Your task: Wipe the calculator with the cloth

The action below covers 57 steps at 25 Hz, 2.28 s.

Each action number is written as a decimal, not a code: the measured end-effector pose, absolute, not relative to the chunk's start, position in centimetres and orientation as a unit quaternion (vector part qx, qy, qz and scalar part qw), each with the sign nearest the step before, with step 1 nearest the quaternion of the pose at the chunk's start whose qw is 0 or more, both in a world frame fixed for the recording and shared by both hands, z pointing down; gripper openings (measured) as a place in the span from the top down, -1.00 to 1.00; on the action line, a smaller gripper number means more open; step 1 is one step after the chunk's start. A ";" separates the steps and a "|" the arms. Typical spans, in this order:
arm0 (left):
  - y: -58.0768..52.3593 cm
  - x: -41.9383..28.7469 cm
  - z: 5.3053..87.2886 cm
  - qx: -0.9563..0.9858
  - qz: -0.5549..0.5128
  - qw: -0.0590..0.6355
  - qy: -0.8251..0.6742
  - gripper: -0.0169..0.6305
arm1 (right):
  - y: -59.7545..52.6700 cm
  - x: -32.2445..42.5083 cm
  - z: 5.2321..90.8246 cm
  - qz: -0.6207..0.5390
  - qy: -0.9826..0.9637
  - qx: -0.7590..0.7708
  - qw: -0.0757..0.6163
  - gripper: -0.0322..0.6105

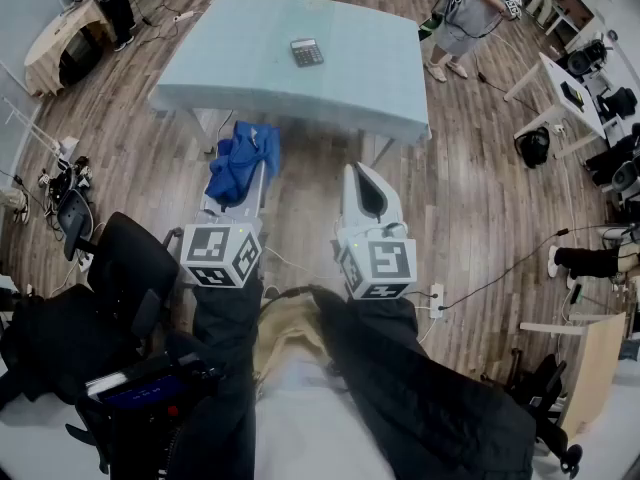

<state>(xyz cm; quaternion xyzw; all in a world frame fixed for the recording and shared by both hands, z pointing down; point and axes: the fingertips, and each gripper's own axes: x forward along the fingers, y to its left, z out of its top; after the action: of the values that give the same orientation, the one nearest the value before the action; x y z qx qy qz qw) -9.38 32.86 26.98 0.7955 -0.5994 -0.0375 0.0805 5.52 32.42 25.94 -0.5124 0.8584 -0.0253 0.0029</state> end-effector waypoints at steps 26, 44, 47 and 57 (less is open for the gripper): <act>33.7 -6.3 30.2 0.784 -0.027 0.102 -0.612 0.73 | 34.4 9.2 29.5 -0.045 0.871 -0.489 -0.020 0.90; 26.3 -8.0 33.4 0.778 -0.038 0.103 -0.619 0.73 | 28.2 8.8 34.3 -0.055 0.869 -0.489 -0.046 0.90; 22.8 -8.5 33.1 0.778 -0.043 0.099 -0.619 0.73 | 24.8 8.2 34.1 -0.052 0.869 -0.490 -0.048 0.90; 11.7 -12.0 34.8 0.780 -0.026 0.112 -0.614 0.73 | 13.3 4.4 35.1 -0.062 0.868 -0.491 -0.050 0.90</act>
<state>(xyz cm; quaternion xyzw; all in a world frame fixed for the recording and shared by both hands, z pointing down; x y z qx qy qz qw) -11.99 11.72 34.78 0.7805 -0.6145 -0.0263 0.1124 4.37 13.32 35.07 -0.4910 0.8675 -0.0616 -0.0503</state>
